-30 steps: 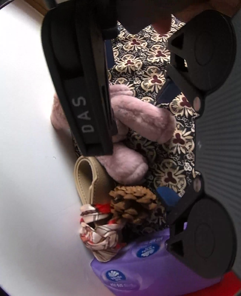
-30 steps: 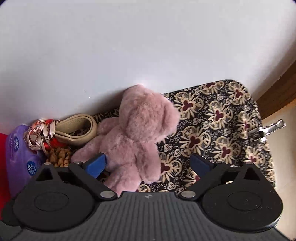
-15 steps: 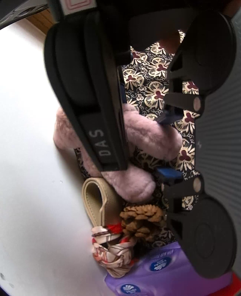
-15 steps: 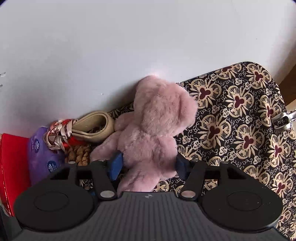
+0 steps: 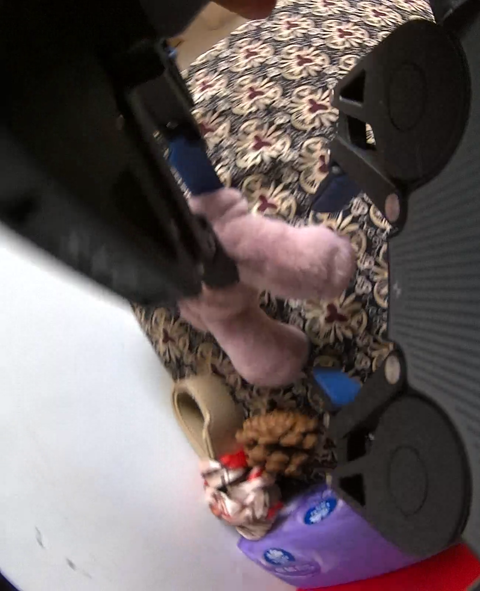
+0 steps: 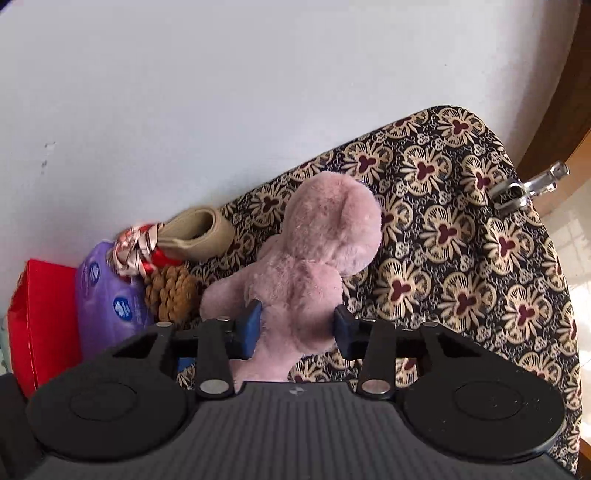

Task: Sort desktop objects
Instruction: 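Close the right gripper on the pink teddy bear's body, then lift the teddy bear and carry it over the red box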

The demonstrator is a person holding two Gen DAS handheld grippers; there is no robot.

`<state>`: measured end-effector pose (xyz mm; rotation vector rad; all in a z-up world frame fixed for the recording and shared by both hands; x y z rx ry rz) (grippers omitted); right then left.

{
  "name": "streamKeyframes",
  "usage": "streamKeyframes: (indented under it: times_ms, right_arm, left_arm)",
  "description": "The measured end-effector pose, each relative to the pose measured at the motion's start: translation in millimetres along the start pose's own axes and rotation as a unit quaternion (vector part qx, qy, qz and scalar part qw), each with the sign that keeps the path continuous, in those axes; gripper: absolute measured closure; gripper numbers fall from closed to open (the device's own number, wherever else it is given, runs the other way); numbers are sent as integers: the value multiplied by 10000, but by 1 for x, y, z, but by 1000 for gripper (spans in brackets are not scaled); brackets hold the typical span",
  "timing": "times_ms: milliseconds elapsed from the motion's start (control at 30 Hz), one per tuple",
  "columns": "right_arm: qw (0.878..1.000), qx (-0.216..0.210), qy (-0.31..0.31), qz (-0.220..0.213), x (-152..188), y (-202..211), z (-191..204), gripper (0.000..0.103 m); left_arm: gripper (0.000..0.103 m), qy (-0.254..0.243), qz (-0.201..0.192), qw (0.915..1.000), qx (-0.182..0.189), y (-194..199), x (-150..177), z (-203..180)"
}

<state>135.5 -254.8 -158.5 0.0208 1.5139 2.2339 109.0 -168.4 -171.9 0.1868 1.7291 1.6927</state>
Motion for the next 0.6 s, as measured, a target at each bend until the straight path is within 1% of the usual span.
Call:
streamKeyframes:
  times_ms: [33, 67, 100, 133, 233, 400, 500, 600]
  right_arm:
    - [10000, 38, -11, 10, 3, 0, 0, 60]
    - [10000, 73, -25, 19, 5, -1, 0, 61]
    - [10000, 46, -68, 15, 7, -1, -1, 61]
    - [9999, 20, -112, 11, 9, 0, -3, 62]
    - [9999, 17, -120, -43, 14, 6, -2, 63]
    - [9999, 22, -59, -125, 25, 19, 1, 63]
    - [9999, -9, 6, -166, 32, 30, 4, 64]
    - [9997, -116, 78, -195, 36, 37, 12, 64]
  left_arm:
    - [30, -109, -1, 9999, -32, 0, 2, -5]
    - [37, -219, 32, 9997, -99, -4, 2, -8]
    - [52, -250, -34, 9996, -97, -3, 2, -10]
    - [70, -247, -55, 9996, -80, -2, 2, -10]
    - [72, -219, -122, 9996, 104, 4, 5, -15]
    - [74, -528, -471, 9975, 23, 27, 15, -29]
    - [74, -555, -694, 9960, 89, 52, 26, -26]
    - [74, -444, -859, 9953, 97, 68, 24, -25]
Point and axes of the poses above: each gripper's, at about its wrist camera, not at the fingertips, and y roughly against the way its jaws point, z to its left, x to its underside, the point moved 4 cm from there along -y, roughly the way its jaws point
